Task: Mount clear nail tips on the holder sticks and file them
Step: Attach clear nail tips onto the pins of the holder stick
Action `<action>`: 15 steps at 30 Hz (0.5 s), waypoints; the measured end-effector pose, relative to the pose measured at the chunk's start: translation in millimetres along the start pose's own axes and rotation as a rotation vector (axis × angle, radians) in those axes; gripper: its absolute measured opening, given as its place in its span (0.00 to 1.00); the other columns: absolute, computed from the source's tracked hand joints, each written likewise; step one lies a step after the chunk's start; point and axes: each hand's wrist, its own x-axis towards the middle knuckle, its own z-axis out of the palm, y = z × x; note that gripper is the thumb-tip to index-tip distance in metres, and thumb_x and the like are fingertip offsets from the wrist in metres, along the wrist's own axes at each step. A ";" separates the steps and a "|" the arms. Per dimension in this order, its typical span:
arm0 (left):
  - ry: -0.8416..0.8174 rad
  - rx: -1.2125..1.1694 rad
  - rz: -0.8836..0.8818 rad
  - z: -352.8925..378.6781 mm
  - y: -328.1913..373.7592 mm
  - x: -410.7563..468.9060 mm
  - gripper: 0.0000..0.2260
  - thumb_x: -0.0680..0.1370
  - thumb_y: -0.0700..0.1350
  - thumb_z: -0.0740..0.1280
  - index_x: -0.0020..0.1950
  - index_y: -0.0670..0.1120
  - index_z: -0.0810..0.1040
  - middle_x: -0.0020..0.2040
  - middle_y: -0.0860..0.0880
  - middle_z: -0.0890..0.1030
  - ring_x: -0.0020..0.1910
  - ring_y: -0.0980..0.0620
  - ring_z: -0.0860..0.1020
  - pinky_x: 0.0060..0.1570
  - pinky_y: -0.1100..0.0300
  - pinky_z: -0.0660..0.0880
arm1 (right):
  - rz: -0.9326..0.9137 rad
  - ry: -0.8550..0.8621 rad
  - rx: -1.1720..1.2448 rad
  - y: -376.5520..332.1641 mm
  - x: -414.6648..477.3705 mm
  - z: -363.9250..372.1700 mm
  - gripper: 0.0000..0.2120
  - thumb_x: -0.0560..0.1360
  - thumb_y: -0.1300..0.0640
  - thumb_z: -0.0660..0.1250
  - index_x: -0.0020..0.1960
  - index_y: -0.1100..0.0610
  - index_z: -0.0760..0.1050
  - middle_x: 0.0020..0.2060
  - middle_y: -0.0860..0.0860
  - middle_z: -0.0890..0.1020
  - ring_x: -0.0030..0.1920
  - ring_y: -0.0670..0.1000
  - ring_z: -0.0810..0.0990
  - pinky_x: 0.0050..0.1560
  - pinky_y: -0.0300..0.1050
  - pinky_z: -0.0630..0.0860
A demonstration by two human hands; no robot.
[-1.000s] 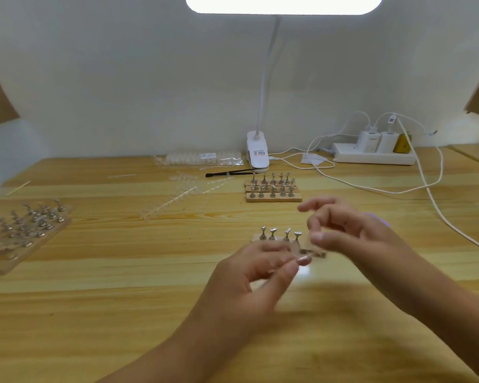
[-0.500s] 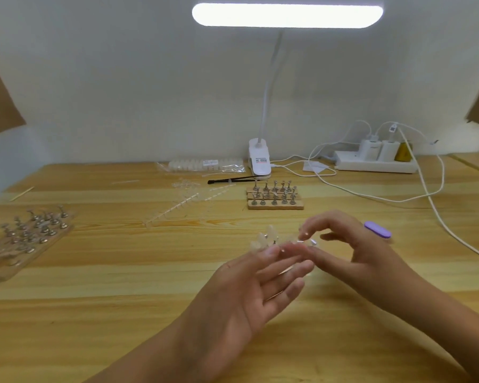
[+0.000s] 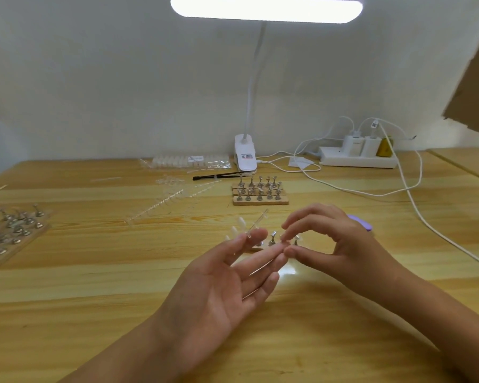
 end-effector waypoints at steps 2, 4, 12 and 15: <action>-0.002 0.020 -0.011 0.2 0.3 0.2 0.08 0.72 0.48 0.74 0.49 0.47 0.86 0.65 0.38 0.79 0.66 0.43 0.77 0.62 0.54 0.76 | 0.002 0.018 0.016 1.0 0.4 -0.3 0.11 0.70 0.44 0.69 0.45 0.51 0.80 0.48 0.41 0.80 0.56 0.46 0.77 0.60 0.41 0.71; 0.004 0.027 -0.022 -0.3 0.6 0.8 0.08 0.72 0.48 0.74 0.48 0.47 0.87 0.65 0.39 0.79 0.66 0.44 0.77 0.61 0.55 0.77 | -0.022 0.035 0.013 1.8 0.2 0.0 0.11 0.71 0.44 0.69 0.44 0.51 0.79 0.46 0.41 0.80 0.54 0.46 0.78 0.59 0.42 0.72; -0.023 0.047 -0.064 -0.7 -3.4 0.6 0.07 0.73 0.47 0.74 0.47 0.46 0.86 0.65 0.38 0.79 0.65 0.42 0.78 0.57 0.52 0.78 | -0.133 0.107 -0.115 7.3 -2.3 4.6 0.07 0.72 0.51 0.72 0.44 0.54 0.80 0.42 0.43 0.81 0.48 0.49 0.79 0.50 0.47 0.74; -0.023 0.037 -0.061 -0.1 -4.1 1.1 0.07 0.72 0.47 0.75 0.47 0.46 0.86 0.65 0.38 0.79 0.64 0.43 0.78 0.56 0.53 0.78 | -0.116 0.066 -0.095 8.3 -2.3 5.2 0.08 0.73 0.48 0.70 0.44 0.53 0.81 0.43 0.42 0.82 0.49 0.48 0.79 0.51 0.46 0.74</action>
